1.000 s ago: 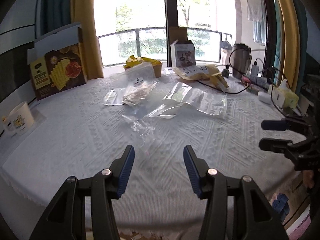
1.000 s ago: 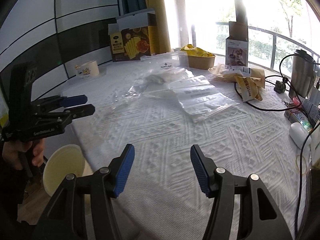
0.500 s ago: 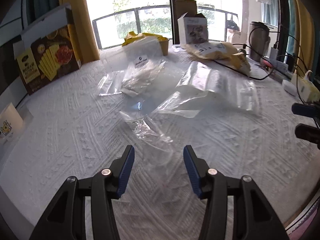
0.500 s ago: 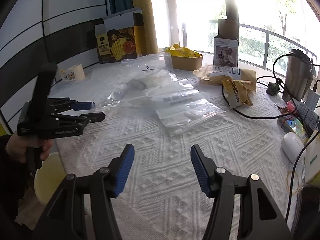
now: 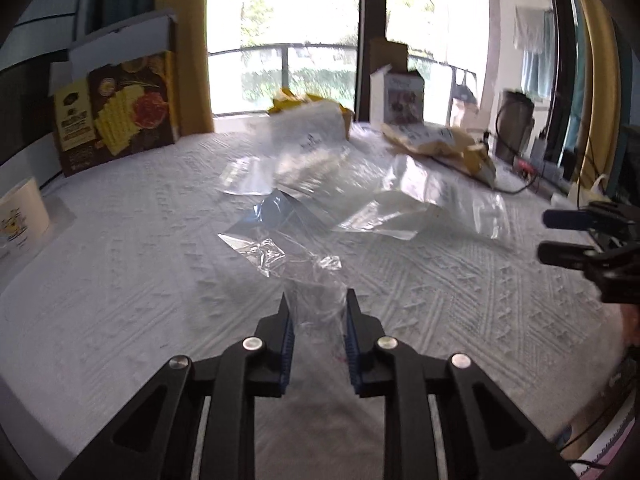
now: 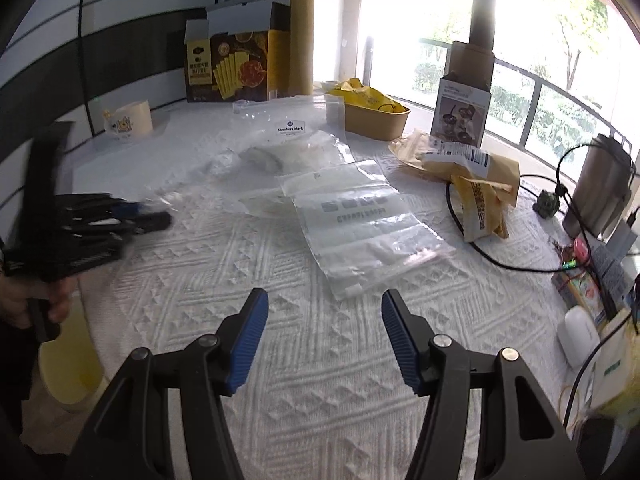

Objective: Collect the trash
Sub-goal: 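Grasp the small clear plastic bag with the left gripper and lift it, then grasp the white plastic bag with the right gripper while the left gripper holds the clear bag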

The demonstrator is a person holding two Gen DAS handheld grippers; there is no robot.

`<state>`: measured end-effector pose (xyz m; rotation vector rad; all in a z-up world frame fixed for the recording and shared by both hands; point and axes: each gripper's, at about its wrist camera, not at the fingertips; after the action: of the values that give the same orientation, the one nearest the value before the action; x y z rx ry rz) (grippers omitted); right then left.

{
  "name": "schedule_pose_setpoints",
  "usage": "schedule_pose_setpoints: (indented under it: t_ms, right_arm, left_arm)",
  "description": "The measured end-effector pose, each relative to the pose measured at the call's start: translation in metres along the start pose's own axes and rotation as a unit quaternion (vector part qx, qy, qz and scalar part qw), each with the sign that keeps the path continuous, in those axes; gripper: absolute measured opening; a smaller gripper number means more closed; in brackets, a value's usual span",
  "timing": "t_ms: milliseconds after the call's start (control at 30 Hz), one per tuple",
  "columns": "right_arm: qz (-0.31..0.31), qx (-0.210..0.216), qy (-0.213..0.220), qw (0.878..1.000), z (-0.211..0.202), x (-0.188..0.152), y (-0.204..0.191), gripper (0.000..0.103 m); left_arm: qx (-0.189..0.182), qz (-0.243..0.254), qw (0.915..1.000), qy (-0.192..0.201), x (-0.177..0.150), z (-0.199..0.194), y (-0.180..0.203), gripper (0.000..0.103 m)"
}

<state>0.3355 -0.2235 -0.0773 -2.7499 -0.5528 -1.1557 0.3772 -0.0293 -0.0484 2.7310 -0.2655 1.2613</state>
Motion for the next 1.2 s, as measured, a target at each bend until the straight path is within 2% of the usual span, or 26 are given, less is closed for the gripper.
schedule_pose_setpoints:
  t_ms: [167,500,833,1100,1133,1167,1200]
  right_arm:
    - [-0.027,-0.020,-0.012,0.999,0.018,0.017,-0.009,0.057]
    - [-0.059,-0.069,-0.041,0.995,0.065,0.056,-0.015,0.057]
    - [-0.073,-0.103,-0.064,0.990,0.099,0.073,-0.025,0.057]
    - [-0.052,-0.130,-0.068,0.988,0.110,0.076,-0.016,0.057]
    - [-0.051,-0.131,-0.067,0.988,0.109,0.075,-0.017,0.054]
    - [-0.051,-0.131,-0.067,0.988,0.109,0.075,-0.016,0.035]
    - [-0.050,-0.133,-0.069,0.987,0.110,0.075,-0.016,0.025]
  left_arm:
    - [0.004,-0.015,0.9996,0.025,-0.011,-0.030,-0.020,0.021]
    - [0.008,-0.059,0.9964,0.060,-0.031,-0.064,-0.058,0.021]
    - [-0.004,-0.076,0.9948,0.067,-0.043,-0.065,-0.073,0.021]
    - [-0.010,-0.080,0.9941,0.072,-0.048,-0.068,-0.075,0.021]
    - [-0.010,-0.080,0.9941,0.072,-0.049,-0.068,-0.075,0.021]
    - [-0.010,-0.080,0.9941,0.072,-0.049,-0.069,-0.074,0.021]
    - [-0.010,-0.079,0.9942,0.073,-0.050,-0.070,-0.073,0.021]
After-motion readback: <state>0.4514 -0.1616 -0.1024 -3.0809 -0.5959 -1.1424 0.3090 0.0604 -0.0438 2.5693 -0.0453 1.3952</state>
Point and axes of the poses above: each gripper's, at about its wrist camera, not at the fingertips, and z roughly the way its jaws point, y to its right, x to its top, and after that the axes turned 3 degrees about -y, right-handed
